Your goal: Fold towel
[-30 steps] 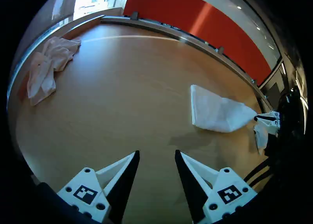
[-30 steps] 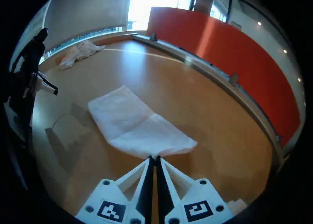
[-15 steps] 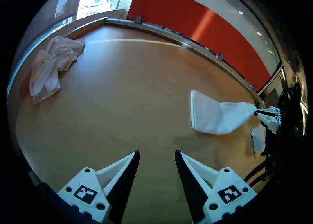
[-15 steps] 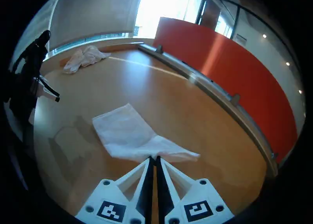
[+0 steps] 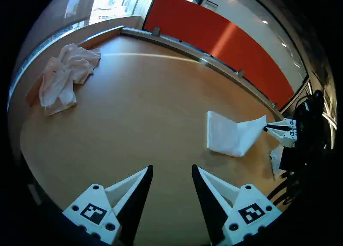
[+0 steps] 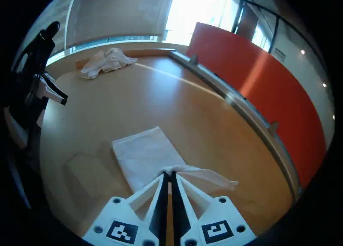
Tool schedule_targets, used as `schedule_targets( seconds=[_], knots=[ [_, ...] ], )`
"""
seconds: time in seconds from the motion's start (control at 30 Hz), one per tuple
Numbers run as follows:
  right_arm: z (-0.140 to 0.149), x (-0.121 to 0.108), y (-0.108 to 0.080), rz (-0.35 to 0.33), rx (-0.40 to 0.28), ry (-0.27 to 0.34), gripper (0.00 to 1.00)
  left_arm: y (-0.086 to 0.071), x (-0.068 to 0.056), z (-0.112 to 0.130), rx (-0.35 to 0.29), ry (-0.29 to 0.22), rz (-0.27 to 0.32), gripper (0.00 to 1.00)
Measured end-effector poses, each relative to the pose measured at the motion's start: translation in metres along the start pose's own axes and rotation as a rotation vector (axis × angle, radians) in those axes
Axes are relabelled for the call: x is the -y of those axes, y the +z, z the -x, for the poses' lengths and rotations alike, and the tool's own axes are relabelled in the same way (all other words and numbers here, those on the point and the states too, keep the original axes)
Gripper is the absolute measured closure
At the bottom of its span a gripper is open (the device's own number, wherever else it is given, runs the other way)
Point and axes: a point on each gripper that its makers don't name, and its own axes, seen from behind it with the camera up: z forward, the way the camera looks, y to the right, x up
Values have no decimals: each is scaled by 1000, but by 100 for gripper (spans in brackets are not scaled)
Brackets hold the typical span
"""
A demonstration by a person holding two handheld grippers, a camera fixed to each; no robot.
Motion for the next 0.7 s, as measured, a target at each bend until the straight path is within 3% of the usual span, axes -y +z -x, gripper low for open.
schedule_targets(
  seconds=[0.37,0.57,0.7],
  knots=[
    [-24,57,63,-118,23,-41,96,-33,24,0,-44,-48,-36,34],
    [-13,82,103,-170,74,-22,95,-40,32,8,-50,-89,-46,34],
    [-9,87,112,-183,93,-18,95,-39,34,12,-44,-104,-42,34]
  ],
)
